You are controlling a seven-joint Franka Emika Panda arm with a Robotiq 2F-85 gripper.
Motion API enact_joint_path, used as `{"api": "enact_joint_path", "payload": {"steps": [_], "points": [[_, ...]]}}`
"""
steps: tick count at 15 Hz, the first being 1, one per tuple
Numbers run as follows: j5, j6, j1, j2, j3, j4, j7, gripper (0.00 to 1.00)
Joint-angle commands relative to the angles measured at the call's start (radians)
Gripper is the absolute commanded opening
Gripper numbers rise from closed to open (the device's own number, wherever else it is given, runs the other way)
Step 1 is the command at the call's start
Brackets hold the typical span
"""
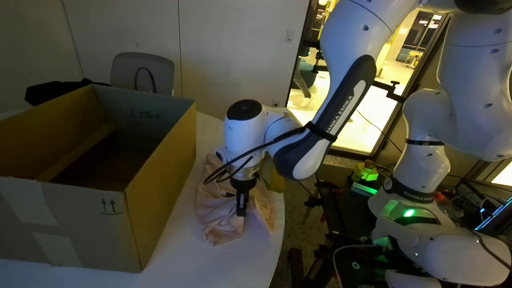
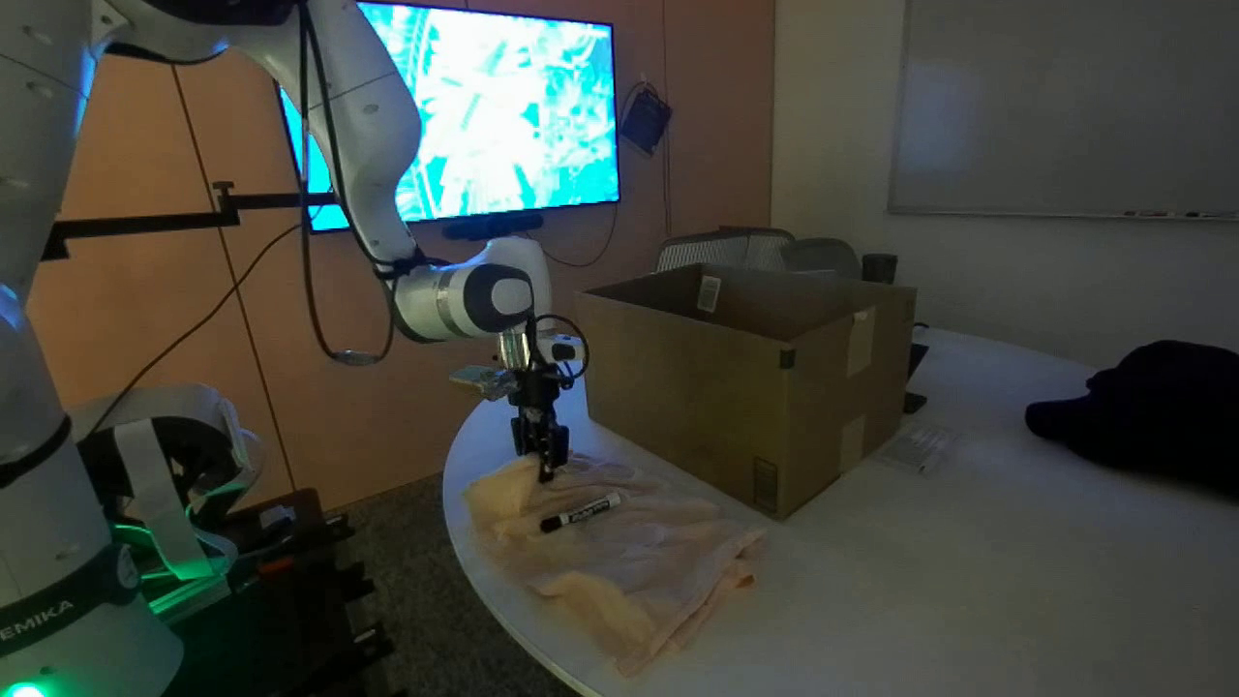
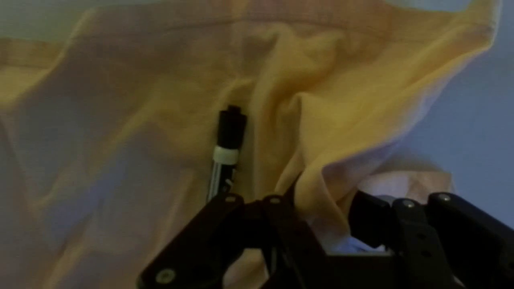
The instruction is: Pick up the marker and wrap it on the cloth, then pick up the cloth and put it in the box
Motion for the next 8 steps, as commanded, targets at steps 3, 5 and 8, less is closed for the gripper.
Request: {"api": "enact_joint_path", "payload": {"steps": [3, 5, 8], "points": [[-0.203, 0.012, 0.004, -0.128, -0.107, -0.068, 0.227, 0.03], [-0.252, 0.007, -0.026, -0.108, -0.128, -0.038, 0.285, 0.04], [-0.262, 0.01, -0.077, -0.035, -0.135, 0.014, 0.335, 0.03]]}}
